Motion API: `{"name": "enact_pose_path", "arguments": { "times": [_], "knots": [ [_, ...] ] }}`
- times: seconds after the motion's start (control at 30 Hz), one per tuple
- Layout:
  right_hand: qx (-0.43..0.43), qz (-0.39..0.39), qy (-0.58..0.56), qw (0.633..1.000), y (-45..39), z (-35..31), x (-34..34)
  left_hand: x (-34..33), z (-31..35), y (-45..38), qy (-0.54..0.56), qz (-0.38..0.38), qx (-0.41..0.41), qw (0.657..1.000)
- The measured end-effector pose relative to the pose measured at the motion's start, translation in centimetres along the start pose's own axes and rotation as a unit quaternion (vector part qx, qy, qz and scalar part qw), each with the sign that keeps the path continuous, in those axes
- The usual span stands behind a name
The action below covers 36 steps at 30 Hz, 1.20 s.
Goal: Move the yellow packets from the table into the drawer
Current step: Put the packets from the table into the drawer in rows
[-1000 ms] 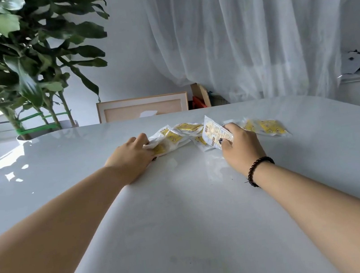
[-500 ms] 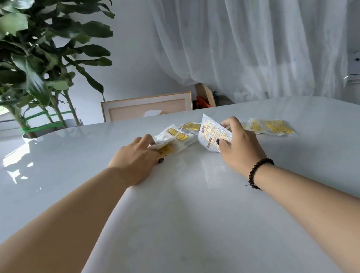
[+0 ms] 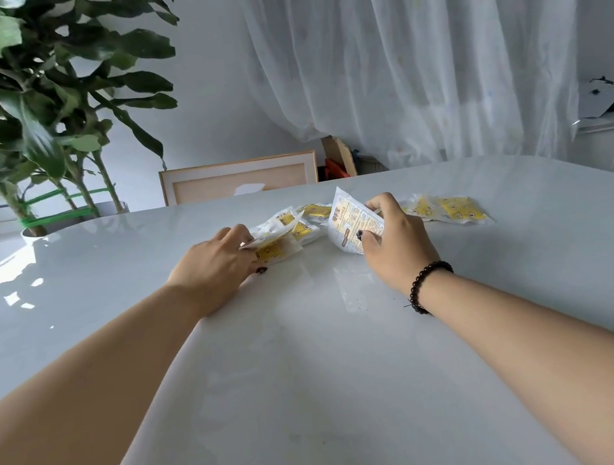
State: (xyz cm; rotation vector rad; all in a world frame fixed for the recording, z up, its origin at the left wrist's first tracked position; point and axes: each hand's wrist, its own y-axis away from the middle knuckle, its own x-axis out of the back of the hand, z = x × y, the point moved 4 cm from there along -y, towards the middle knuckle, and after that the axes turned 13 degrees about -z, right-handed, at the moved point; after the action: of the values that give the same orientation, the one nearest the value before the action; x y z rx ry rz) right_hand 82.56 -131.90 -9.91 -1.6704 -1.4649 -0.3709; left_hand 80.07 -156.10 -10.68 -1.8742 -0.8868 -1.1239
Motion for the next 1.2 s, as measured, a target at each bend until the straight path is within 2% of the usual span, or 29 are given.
{"name": "enact_pose_path", "arguments": {
  "times": [0.1,0.23,0.33,0.47,0.57,0.67,0.73,0.8,0.87,0.9,0.97,1.03,1.13,1.2],
  "knots": [
    [0.004,0.0,0.008,1.0,0.0,-0.1,0.0,0.2,0.0,-0.5,0.014,-0.003,0.036,0.999],
    [0.004,0.001,0.006,1.0,0.0,0.0,0.0,0.3,0.5,-0.4,-0.017,0.058,-0.027,0.998],
    [-0.002,0.008,-0.001,1.0,-0.1,0.2,0.0,1.2,1.2,0.2,-0.015,0.101,-0.03,0.994],
    [-0.022,0.031,-0.027,0.999,-0.3,0.8,0.4,2.6,4.7,1.8,0.061,0.141,-0.077,0.985],
    [-0.049,0.056,-0.043,0.996,-0.3,1.4,1.0,2.8,6.4,2.7,0.191,0.126,-0.058,0.972],
    [-0.039,0.107,-0.052,0.992,0.1,1.1,2.0,2.9,5.4,3.0,0.33,0.167,0.05,0.928],
    [0.009,0.143,-0.018,0.989,0.4,0.1,2.5,2.9,3.7,3.3,0.41,0.213,0.175,0.87],
    [0.086,0.16,0.045,0.982,0.6,-1.7,2.3,2.5,2.2,3.7,0.488,0.222,0.277,0.797],
    [0.15,0.115,0.131,0.973,0.9,-3.6,0.7,2.1,1.5,4.0,0.538,0.213,0.334,0.744],
    [0.156,0.052,0.171,0.971,0.9,-4.4,-0.6,1.9,1.3,4.1,0.552,0.212,0.348,0.728],
    [0.121,-0.104,0.206,0.966,0.8,-5.0,-3.0,1.7,1.2,4.2,0.572,0.211,0.357,0.708],
    [0.06,-0.206,0.151,0.965,0.4,-5.0,-4.1,1.5,1.1,4.3,0.583,0.214,0.358,0.697],
    [-0.036,-0.218,0.008,0.975,-1.4,-4.0,-4.3,1.3,0.9,4.3,0.6,0.212,0.362,0.681],
    [-0.107,-0.218,0.006,0.97,-2.0,-3.5,-4.5,1.1,0.9,4.2,0.611,0.207,0.356,0.676]
  ]
}}
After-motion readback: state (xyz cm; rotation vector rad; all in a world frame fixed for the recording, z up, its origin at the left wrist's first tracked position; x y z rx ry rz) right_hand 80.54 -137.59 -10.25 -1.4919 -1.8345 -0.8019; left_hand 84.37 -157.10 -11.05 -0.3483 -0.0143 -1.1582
